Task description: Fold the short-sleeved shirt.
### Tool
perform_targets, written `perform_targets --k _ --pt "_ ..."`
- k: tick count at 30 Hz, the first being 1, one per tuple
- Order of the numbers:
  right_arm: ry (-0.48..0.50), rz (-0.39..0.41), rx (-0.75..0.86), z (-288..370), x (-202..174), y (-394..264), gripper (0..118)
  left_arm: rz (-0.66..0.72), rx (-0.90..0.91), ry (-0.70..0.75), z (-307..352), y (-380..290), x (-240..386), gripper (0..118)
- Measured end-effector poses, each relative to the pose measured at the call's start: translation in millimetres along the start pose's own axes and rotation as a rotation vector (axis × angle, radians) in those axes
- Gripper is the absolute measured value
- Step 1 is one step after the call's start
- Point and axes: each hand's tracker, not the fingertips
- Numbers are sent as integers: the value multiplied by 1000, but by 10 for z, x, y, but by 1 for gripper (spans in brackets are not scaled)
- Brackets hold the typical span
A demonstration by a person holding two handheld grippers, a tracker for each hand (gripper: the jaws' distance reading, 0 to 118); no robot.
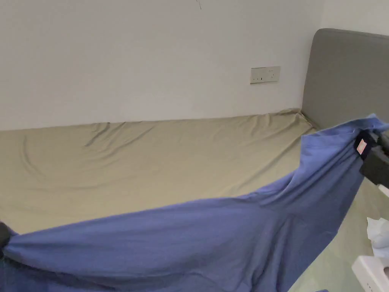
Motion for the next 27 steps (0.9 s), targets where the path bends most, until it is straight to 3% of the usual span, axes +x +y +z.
perform_targets --k 4,8,11,14,18,21,27 --pt "19 -33 33 -533 -100 447 5 -86 103 9 -283 658 361 4" --pt "-43 -2 74 -1168 -214 949 5 -96 154 6 -725 1511 640 4" --pt "-64 -40 65 -1493 -265 1357 5 -229 210 70 -905 2019 938 4" --pt "-140 50 68 -1792 -390 1732 5 -188 225 64 -1162 2454 1047 4" --pt "-131 36 34 -2186 -499 1981 5 -144 236 54 -1272 2685 1298 4" --pt "-130 77 7 -2451 -592 2071 5 -191 208 70 -1392 2719 1506 4" --pt "-169 132 22 -2763 -681 2098 5 -127 176 39 -1811 2758 1581 4"
